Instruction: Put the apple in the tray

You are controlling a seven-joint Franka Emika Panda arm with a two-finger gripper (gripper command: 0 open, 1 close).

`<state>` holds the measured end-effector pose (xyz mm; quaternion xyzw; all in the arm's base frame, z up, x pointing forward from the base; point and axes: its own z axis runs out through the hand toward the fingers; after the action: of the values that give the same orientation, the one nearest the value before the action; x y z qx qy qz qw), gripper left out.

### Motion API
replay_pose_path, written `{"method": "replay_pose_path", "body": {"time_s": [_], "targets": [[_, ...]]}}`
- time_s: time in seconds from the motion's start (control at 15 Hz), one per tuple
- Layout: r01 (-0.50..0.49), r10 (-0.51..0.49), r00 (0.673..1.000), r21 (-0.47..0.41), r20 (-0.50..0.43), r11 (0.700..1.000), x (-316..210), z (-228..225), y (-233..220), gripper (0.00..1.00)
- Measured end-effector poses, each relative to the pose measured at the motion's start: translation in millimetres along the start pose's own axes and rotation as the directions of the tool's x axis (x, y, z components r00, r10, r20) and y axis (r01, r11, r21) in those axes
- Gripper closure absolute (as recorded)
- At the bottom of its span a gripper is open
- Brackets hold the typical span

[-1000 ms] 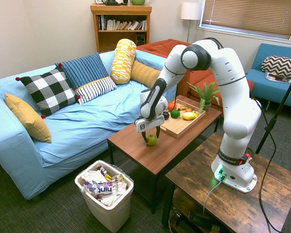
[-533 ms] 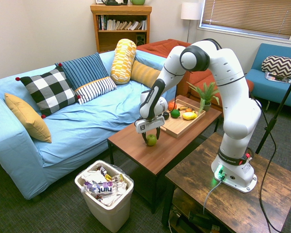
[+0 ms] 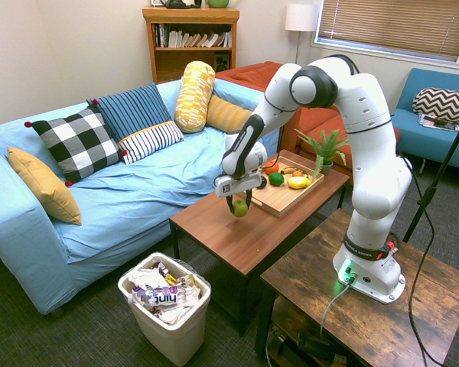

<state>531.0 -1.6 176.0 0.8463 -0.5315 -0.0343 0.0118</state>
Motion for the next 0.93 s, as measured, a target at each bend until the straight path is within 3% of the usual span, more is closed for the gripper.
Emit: {"method": "replay_pose_path", "body": {"time_s": [0.2, 0.47, 0.93], "targets": [[-0.093, 0.094, 0.995, 0.028, -0.030, 0.995, 65, -37, 42, 1.00], [-0.219, 0.220, 0.975, 0.035, -0.036, 0.975, 155, -38, 108, 1.00], [-0.271, 0.271, 0.962, -0.003, -0.017, 0.963, 208, 19, 109, 1.00]]}}
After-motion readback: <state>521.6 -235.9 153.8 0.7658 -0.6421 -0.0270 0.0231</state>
